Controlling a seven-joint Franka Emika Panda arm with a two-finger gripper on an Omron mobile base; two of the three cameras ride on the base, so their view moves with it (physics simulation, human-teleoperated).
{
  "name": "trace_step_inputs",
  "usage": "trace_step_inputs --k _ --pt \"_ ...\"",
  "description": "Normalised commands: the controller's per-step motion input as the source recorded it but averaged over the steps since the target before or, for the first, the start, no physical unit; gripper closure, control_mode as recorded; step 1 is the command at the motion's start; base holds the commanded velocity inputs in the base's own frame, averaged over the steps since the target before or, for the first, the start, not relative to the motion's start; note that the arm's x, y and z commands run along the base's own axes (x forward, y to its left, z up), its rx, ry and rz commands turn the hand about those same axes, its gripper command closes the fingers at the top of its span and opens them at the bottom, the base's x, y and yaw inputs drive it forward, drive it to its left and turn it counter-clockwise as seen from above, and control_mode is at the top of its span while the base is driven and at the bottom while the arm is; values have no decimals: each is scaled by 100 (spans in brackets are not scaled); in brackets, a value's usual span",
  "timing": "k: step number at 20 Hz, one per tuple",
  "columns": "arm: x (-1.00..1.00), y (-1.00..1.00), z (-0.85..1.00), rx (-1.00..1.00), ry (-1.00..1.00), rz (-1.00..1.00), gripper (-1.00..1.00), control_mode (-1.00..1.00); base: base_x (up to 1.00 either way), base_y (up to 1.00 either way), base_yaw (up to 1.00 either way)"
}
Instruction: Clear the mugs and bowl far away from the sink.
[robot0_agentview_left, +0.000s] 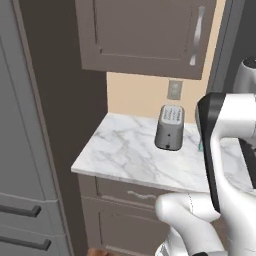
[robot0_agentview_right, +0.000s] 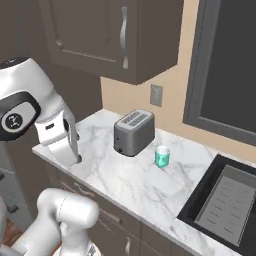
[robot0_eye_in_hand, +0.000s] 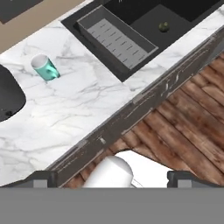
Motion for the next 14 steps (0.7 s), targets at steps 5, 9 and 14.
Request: trace_step_inputs --k 5,9,14 --pt "0 0 0 0 0 0 -100 100 -6 -96 1" --pt "0 0 0 0 0 0 -100 100 3 -16 -9" --pt "0 0 0 0 0 0 -100 100 0 -1 8"
